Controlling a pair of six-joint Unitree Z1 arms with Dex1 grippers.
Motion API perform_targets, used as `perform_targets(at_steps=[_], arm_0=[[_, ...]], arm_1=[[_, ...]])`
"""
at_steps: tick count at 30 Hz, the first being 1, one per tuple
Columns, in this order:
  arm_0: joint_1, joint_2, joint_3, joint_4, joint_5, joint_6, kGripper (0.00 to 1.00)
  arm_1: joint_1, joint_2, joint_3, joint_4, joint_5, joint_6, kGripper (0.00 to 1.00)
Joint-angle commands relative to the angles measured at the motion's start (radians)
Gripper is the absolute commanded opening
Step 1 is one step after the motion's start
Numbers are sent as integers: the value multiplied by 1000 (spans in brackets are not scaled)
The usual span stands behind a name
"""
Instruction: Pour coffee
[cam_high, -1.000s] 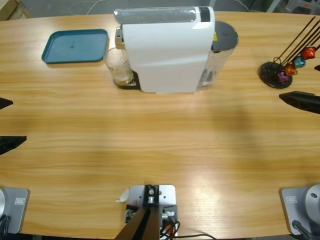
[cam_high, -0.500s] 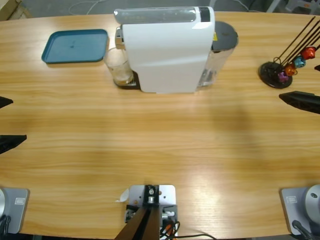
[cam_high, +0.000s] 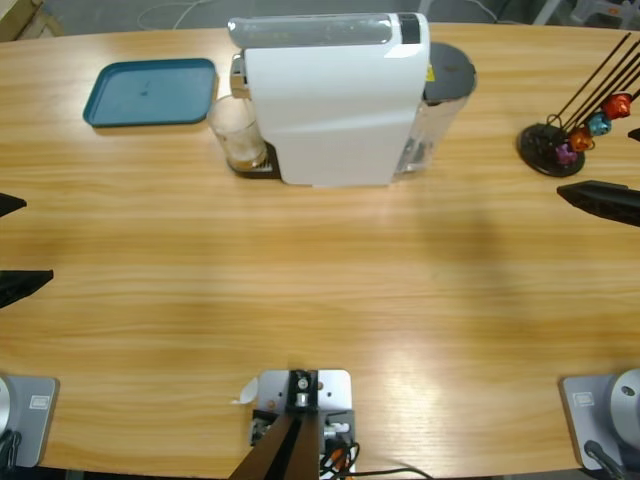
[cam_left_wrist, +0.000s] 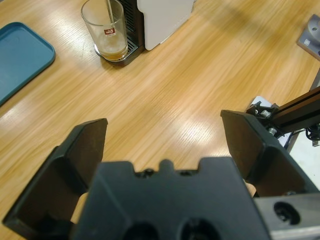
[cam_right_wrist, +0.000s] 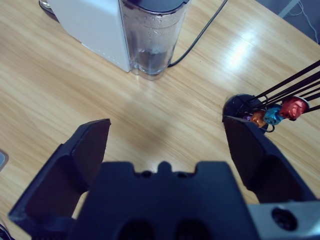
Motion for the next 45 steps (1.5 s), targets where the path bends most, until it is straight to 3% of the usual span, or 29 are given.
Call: perform_targets(at_steps=[1,45], arm_0=[[-13,-26,40,-10,-17,-8,1000],[-13,-36,32,3,6,-11,1000]], arm_1=[[10,6,34,-12,5,0,1000],[10,5,37,-15,12,-3,1000]])
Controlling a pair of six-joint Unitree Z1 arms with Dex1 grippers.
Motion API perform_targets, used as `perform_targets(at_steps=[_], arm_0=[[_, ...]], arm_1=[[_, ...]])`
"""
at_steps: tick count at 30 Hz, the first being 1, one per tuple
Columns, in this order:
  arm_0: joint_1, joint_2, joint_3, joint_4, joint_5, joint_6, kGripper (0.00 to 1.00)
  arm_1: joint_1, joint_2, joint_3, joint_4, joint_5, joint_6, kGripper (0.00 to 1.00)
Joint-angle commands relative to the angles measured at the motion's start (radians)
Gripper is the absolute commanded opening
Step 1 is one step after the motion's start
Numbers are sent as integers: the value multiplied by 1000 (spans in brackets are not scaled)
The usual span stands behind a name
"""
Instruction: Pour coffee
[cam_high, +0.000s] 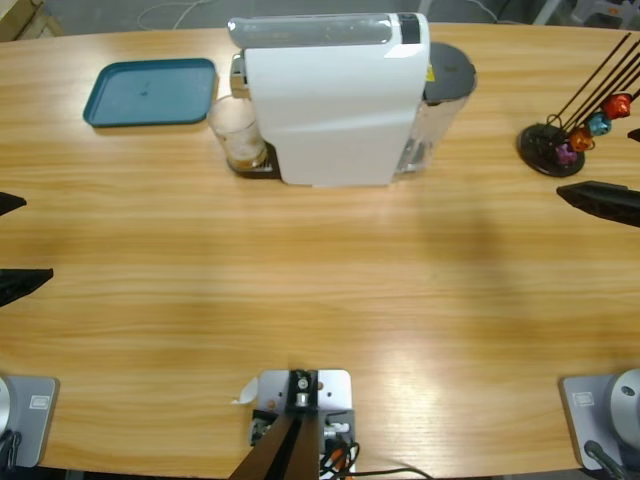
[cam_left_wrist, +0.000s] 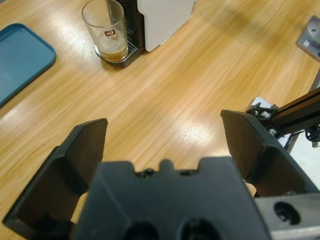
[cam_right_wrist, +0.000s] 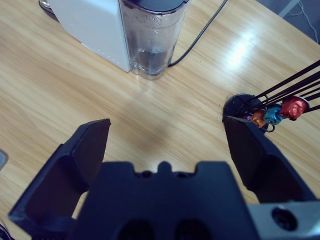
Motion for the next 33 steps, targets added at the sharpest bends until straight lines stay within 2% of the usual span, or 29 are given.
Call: perform_targets(at_steps=[1,14,25,33], arm_0=[[-13,-37,30,10,8,-8,1000],[-13,148,-44,3,31,103,1000],[31,342,-62,-160,32,125,1000],[89,570,-177,-231,29,235,1000]], arm_1=[[10,14,34,-14,12,-3,1000],[10,30,31,-12,16,-6,1000],[10,72,28,-22,18,-13,1000],[10,108,21,-22,18,-17,1000]])
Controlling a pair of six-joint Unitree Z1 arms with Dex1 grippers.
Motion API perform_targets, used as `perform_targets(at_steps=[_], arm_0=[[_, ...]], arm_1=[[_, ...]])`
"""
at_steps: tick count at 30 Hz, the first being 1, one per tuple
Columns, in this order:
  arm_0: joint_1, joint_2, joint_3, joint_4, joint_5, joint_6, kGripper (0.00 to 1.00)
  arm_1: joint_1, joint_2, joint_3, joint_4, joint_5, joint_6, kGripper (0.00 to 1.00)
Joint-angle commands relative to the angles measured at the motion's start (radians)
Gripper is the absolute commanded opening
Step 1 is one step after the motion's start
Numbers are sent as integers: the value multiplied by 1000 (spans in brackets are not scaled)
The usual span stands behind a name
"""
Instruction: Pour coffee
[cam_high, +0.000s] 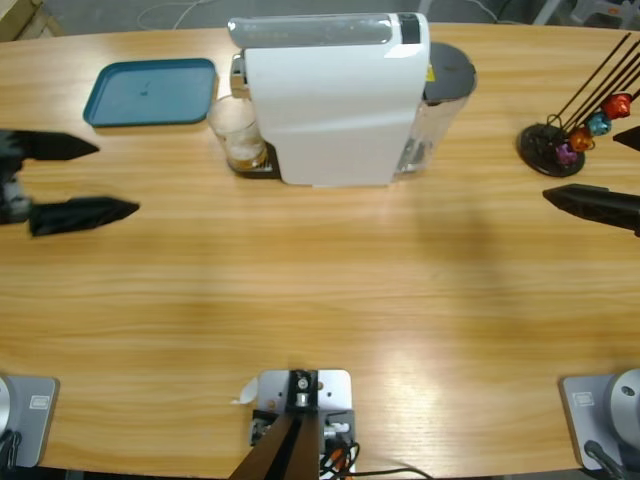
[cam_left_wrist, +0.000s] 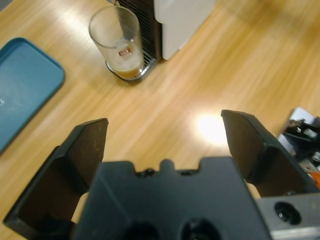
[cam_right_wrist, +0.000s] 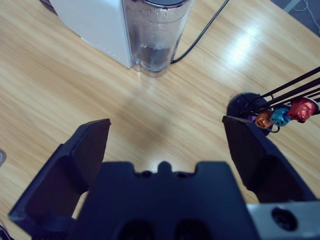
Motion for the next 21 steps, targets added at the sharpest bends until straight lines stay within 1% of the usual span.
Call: perform_targets(at_steps=[1,5,9,21], arm_0=[[59,238,-107,-70,8,116,1000],[84,345,-146,-126,-8,158,1000],[105,427,-192,-152,-58,185,1000],[110,615,-288,-185,-123,245,1000]], arm_1=[[10,65,20,-8,9,-15,1000],[9,65,19,-8,9,-14,1000],[10,73,17,-8,10,-11,1000],[10,113,4,-4,12,-7,1000]])
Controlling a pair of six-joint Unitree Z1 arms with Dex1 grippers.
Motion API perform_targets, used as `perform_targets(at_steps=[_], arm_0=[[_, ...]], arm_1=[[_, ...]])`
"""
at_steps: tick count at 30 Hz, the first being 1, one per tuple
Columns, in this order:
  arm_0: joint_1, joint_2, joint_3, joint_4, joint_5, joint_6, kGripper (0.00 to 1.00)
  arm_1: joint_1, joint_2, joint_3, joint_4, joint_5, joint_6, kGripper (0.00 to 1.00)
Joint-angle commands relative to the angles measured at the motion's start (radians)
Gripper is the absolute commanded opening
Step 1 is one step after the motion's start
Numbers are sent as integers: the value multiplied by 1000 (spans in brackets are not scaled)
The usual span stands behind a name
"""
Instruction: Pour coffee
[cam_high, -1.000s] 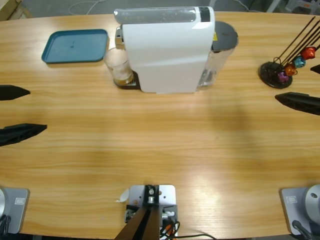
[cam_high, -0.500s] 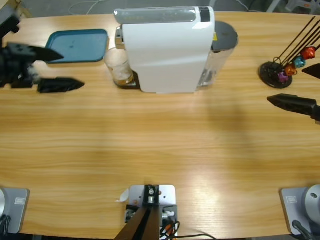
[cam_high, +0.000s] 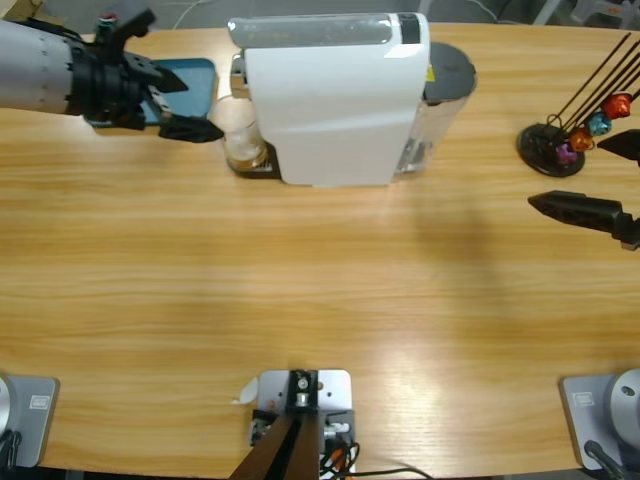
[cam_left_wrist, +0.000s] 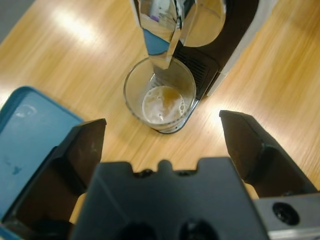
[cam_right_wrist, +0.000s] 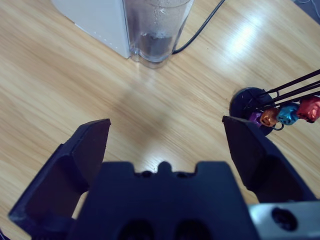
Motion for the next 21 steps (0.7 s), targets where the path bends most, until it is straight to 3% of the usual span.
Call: perform_targets(at_steps=[1,6,21], arm_0=[[9,152,-56,-37,-57,38,1000],[9,182,-75,-39,-68,47,1000],[18,258,-77,-76,-99,63,1000]], arm_1=[[10,57,4,-5,12,1,1000],[9,73,48,-79,35,47,1000],[8,85,44,-75,38,43,1000]])
